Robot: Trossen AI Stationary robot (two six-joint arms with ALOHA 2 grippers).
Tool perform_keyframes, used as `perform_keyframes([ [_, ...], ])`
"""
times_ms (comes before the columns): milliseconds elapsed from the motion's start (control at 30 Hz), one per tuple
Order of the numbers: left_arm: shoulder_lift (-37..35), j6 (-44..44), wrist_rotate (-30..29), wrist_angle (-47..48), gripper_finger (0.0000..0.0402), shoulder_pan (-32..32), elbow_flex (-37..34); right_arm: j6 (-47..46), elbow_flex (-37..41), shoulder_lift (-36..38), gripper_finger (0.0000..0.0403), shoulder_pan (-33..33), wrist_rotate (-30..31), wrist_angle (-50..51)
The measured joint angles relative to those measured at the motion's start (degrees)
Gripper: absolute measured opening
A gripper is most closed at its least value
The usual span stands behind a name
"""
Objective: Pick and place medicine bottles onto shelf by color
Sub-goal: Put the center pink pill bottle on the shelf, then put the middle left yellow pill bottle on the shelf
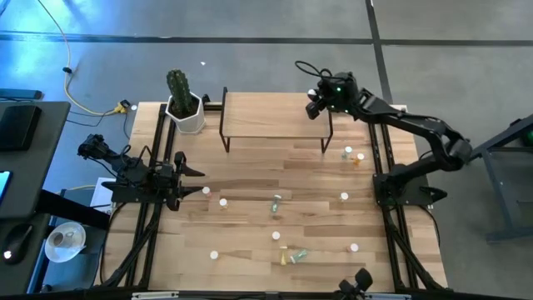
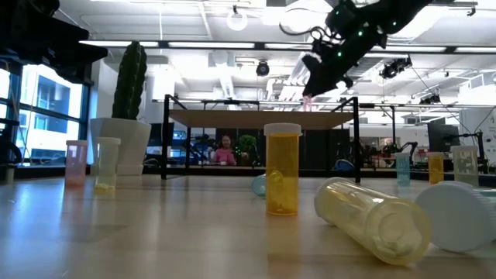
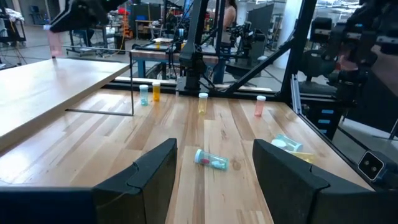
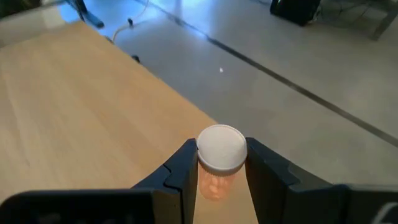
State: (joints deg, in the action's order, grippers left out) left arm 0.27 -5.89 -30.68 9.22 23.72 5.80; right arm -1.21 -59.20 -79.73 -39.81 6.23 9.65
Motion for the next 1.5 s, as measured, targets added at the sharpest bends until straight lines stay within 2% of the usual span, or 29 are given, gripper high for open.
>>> perform_keyframes([
  [500, 0.00, 0.02, 0.00, 0.01, 0.0200, -0.01, 0.00, 0.88, -0.09, -2.25, 0.0100, 0.03, 0.95, 0.47],
  [933, 0.00, 0.02, 0.00, 0.01, 0.0200, -0.01, 0.00, 1.25, 0.00, -2.39, 0.0178, 0.04, 2.70, 1.09],
  [1267, 0.00, -1.05, -0.33, 0.00, 0.0200, 0.00, 0.00, 1.27, 0.00, -2.22, 0.0181, 0.39, 2.68, -0.94],
  [1500, 0.00, -1.03, -0.48, -0.01, 0.0200, 0.01, 0.00, 1.90, 0.00, 1.98, 0.0181, 1.56, 2.68, -1.14],
])
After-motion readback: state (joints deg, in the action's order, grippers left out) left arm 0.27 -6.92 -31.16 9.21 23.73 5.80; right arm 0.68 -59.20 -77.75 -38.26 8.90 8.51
